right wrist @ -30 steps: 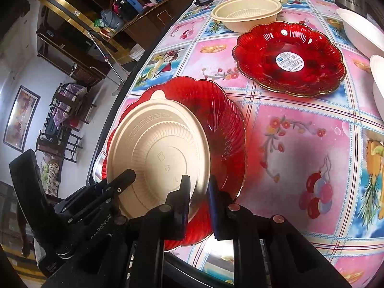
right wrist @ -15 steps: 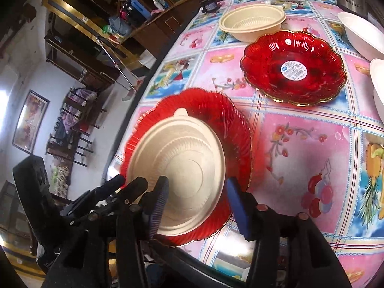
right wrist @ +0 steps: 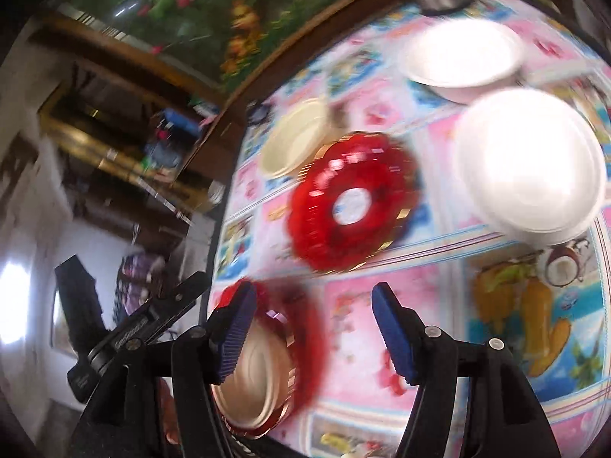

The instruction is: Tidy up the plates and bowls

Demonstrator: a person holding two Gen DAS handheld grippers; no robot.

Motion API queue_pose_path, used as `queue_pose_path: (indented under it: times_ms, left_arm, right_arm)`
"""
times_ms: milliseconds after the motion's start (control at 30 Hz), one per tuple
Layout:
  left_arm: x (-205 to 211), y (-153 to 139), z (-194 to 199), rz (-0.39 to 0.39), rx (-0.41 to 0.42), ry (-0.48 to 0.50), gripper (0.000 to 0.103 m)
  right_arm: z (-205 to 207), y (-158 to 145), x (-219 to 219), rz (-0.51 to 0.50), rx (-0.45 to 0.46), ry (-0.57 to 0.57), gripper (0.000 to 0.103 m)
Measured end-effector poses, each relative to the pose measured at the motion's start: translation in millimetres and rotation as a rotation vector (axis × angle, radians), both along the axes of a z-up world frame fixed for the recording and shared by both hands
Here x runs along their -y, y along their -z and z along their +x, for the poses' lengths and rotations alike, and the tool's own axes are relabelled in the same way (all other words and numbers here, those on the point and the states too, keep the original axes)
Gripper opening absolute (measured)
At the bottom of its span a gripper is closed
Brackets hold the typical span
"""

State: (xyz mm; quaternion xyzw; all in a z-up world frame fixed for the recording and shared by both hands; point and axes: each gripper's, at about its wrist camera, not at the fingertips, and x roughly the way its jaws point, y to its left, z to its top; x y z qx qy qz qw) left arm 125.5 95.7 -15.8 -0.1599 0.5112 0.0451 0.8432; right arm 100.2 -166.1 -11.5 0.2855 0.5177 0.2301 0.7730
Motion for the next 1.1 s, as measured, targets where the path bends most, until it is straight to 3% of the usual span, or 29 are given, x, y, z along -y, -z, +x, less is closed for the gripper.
queue_pose_path:
  times_ms: [200, 600, 633, 700, 800, 867, 900, 967, 1100]
  left_arm:
    - [19.6, 29.3, 48.6, -0.017, -0.098, 0.011, 0.075]
    - [32.0, 58.0, 84.2, -0.044, -0.168, 0.015, 0.073]
    - [32.4, 59.8, 85.7, -0.047, -0.174, 0.016, 0.070]
    - [33.1, 65.1, 89.0, -0.044, -0.199, 0.018, 0.052]
    - [40.0, 68.6, 91.2, 0.001, -0.200, 0.043, 0.031]
    - [40.7, 68.9, 91.0, 0.013, -0.201, 0.046, 0.024]
    - [39.8, 69.0, 90.7, 0.015, -0.201, 0.046, 0.020]
    - [37.8, 69.5, 90.4, 0.015, -0.197, 0.051, 0.020]
    - [40.0, 61.6, 83.9, 0.034, -0.174, 0.063, 0.019]
  right_arm:
    - [33.7, 26.3, 13.9, 0.014, -0.068, 0.049, 0.066]
    - [74.7, 53.3, 4.6, -0.016, -0.116, 0.080, 0.065]
    - [76.0, 54.3, 3.4, -0.026, -0.116, 0.079, 0.063]
    - [79.2, 57.2, 2.0, -0.050, -0.121, 0.084, 0.059]
    - [83.0, 64.8, -2.9, -0.067, -0.142, 0.067, 0.040]
    - [83.6, 68.6, -5.7, -0.085, -0.145, 0.056, 0.024]
    - [82.7, 70.5, -6.5, -0.101, -0.146, 0.057, 0.022]
    - [81.2, 71.7, -5.1, -0.117, -0.137, 0.067, 0.013]
    - [76.4, 66.2, -4.5, -0.134, -0.116, 0.064, 0.011]
